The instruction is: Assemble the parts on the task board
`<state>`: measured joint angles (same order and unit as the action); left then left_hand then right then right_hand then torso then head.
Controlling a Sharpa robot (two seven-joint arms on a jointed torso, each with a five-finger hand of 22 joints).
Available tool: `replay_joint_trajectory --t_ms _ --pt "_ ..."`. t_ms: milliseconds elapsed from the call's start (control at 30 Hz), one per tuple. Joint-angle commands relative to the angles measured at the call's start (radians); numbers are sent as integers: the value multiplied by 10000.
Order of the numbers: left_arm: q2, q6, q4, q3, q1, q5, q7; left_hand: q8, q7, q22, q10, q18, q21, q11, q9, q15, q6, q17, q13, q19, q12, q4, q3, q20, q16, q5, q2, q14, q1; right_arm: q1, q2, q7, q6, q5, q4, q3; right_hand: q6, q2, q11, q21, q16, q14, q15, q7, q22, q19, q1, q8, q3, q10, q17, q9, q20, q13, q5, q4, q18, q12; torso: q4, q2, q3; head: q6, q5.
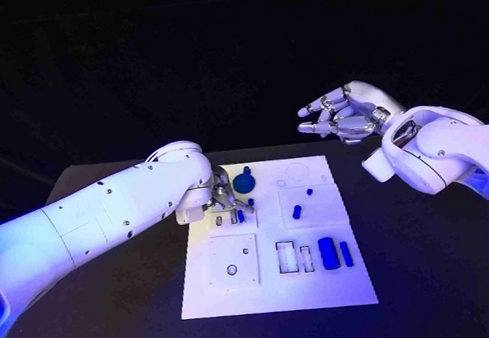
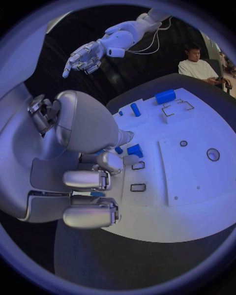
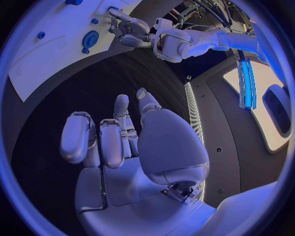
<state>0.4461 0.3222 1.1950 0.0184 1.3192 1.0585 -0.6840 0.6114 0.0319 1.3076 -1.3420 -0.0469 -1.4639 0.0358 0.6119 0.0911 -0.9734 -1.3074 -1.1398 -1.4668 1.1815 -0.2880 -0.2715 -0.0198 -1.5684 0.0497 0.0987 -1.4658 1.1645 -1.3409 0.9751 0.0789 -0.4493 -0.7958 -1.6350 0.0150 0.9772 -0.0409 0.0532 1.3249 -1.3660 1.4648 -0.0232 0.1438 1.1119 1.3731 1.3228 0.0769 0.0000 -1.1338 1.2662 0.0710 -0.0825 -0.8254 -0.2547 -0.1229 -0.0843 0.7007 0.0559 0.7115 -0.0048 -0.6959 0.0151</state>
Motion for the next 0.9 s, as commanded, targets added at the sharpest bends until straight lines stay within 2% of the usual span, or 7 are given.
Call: replay_joint_trajectory --t_ms 33,267,467,900 --pt "-41 186 -4 -2 5 22 2 66 -14 768 -6 57 -16 13 40 36 85 -2634 12 -226 -24 76 23 50 -24 -22 21 -1050 189 3 -32 -34 71 -76 19 0 73 51 -4 -40 70 388 -14 -25 -7 -59 36 36 -76 74 -4 6 27 13 -50 -11 -79 -30 0 5 1 -10 23" --pt "-69 203 -16 -2 4 -16 40 103 -13 784 2 58 -19 13 161 35 137 -2634 16 -227 -36 151 117 47 -24 -21 102 -1050 479 4 -89 -54 65 48 74 4 71 84 -4 -43 78 389 -16 -25 -9 -57 67 35 -80 71 -11 5 29 27 -90 -11 -79 -31 1 7 2 -27 16" --pt "-90 252 -81 1 4 -61 62 118 -37 812 16 61 -28 33 309 53 234 -2634 23 -230 -59 475 635 58 -24 -17 468 -1050 1251 5 -91 -59 74 71 77 6 71 91 -4 -42 79 390 -16 -25 -7 -55 73 35 -81 70 -11 5 30 30 -97 -10 -79 -31 3 8 1 -55 10" --pt "-170 336 -200 62 -2 -215 115 110 -48 836 13 66 -36 47 396 55 278 -2634 14 -234 -64 625 830 61 -24 -11 371 -1050 1545 5 -92 -50 117 81 66 9 71 91 -4 -42 79 390 -16 -25 -7 -55 73 35 -81 70 -11 5 30 30 -97 -10 -79 -31 4 11 6 -104 4"
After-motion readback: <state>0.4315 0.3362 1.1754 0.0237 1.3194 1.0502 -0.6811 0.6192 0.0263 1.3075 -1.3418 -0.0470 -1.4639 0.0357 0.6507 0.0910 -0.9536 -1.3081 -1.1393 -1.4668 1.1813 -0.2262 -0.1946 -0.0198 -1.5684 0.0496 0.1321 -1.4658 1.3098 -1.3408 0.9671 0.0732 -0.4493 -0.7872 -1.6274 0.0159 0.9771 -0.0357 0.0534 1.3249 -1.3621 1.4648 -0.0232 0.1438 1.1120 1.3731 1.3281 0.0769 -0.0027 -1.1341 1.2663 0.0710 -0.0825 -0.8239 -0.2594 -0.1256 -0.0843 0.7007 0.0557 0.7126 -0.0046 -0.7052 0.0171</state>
